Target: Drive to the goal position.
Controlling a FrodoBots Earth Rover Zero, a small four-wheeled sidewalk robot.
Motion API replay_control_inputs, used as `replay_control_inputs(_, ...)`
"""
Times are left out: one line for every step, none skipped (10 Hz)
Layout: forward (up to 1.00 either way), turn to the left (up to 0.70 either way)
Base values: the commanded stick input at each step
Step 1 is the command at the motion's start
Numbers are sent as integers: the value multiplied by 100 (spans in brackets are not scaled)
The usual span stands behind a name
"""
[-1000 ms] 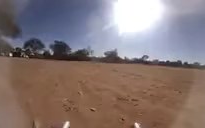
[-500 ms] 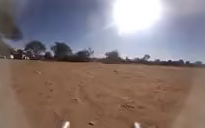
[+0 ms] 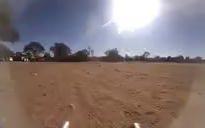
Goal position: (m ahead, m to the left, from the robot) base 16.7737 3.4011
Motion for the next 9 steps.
replay_control_inputs(50,0)
replay_control_inputs(50,0)
replay_control_inputs(50,0)
replay_control_inputs(50,0)
replay_control_inputs(50,0)
replay_control_inputs(50,0)
replay_control_inputs(50,0)
replay_control_inputs(50,0)
replay_control_inputs(50,0)
